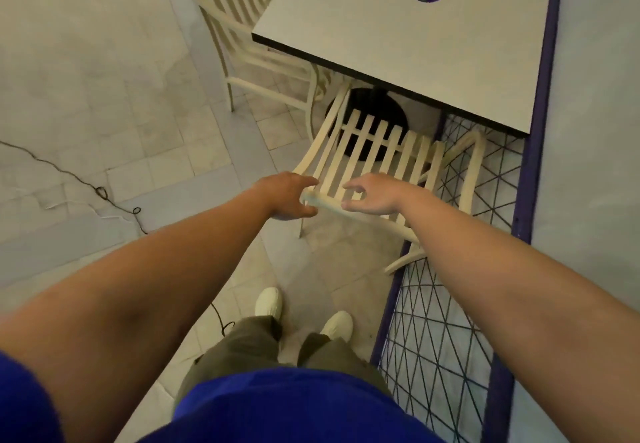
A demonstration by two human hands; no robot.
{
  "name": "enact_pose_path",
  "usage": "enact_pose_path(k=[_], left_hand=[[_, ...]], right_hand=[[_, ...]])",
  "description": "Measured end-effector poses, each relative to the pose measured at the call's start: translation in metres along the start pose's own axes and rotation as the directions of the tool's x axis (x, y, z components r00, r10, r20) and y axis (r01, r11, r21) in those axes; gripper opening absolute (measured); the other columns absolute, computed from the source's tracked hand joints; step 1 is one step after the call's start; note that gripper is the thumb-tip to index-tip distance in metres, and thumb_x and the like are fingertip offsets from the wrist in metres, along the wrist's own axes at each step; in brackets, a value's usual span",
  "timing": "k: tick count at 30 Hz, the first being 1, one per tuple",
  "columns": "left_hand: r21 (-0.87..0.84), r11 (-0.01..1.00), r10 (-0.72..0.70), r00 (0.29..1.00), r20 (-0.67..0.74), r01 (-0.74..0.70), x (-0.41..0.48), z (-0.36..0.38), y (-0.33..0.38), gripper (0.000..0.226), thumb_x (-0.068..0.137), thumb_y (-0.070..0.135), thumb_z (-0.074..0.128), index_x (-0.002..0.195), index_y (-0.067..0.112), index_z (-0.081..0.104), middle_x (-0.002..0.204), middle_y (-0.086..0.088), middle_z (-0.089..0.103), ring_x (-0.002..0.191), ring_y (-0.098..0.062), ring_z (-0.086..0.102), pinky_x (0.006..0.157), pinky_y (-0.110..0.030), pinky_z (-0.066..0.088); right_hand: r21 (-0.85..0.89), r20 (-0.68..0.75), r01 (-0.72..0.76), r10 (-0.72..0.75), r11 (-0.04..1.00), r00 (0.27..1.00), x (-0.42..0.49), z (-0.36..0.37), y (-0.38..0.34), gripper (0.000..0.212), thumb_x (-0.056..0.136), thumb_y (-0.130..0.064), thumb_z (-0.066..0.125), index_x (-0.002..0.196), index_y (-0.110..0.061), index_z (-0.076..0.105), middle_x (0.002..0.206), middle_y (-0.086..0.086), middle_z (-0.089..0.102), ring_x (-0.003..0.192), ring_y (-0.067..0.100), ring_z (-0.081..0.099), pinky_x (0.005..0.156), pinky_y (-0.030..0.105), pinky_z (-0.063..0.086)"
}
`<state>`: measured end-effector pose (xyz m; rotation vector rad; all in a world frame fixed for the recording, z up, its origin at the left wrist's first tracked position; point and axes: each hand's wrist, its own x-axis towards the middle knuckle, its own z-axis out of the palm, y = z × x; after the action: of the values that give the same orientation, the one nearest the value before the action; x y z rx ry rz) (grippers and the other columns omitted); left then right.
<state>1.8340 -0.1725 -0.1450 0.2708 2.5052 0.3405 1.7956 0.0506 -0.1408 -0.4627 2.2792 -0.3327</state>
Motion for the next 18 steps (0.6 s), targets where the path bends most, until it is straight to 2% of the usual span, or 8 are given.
enact_pose_path(k=[5, 8, 12, 18], left_hand=[[-0.140, 0.982, -0.126, 0.992, 0.017, 0.128, -0.043, -0.005, -0.075, 0.073, 0.091, 0.048, 0.063, 0.153, 0.026, 0.031, 0.155, -0.005, 0.038, 0.139, -0.028, 0.036, 0.111, -0.044, 0.031], [-0.158, 0.974, -0.154, 0.987, 0.055, 0.160, -0.055, -0.012, -0.128, 0.073, 0.091, 0.050, 0.062, 0.153, 0.027, 0.030, 0.156, -0.006, 0.036, 0.141, -0.028, 0.033, 0.113, -0.044, 0.030], [-0.227, 0.958, -0.166, 0.984, 0.062, 0.176, -0.058, -0.024, -0.191, 0.071, 0.090, 0.051, 0.063, 0.151, 0.029, 0.034, 0.153, -0.005, 0.040, 0.137, -0.027, 0.038, 0.112, -0.043, 0.032], [-0.283, 0.939, -0.176, 0.980, 0.090, 0.194, -0.059, -0.060, -0.290, 0.065, 0.089, 0.050, 0.065, 0.146, 0.028, 0.042, 0.146, -0.005, 0.049, 0.128, -0.024, 0.049, 0.106, -0.038, 0.038]], right_hand=[[-0.088, 0.003, 0.117, -0.117, 0.989, 0.993, 0.037, 0.000, -0.081, 0.062, 0.090, -0.050, 0.058, 0.144, -0.023, 0.044, 0.139, 0.006, 0.053, 0.121, 0.026, 0.051, 0.094, 0.035, 0.042], [-0.118, 0.031, 0.137, -0.135, 0.983, 0.990, 0.067, 0.001, -0.130, 0.061, 0.092, -0.048, 0.056, 0.146, -0.025, 0.042, 0.144, 0.006, 0.049, 0.127, 0.026, 0.047, 0.098, 0.034, 0.038], [-0.112, 0.054, 0.116, -0.110, 0.987, 0.992, 0.109, 0.002, -0.182, 0.063, 0.092, -0.051, 0.055, 0.146, -0.024, 0.041, 0.147, 0.005, 0.046, 0.130, 0.025, 0.045, 0.103, 0.035, 0.036], [-0.048, 0.059, 0.062, -0.059, 0.997, 0.996, 0.176, -0.006, -0.255, 0.065, 0.091, -0.053, 0.056, 0.146, -0.023, 0.041, 0.148, 0.003, 0.045, 0.131, 0.024, 0.045, 0.100, 0.033, 0.034]])
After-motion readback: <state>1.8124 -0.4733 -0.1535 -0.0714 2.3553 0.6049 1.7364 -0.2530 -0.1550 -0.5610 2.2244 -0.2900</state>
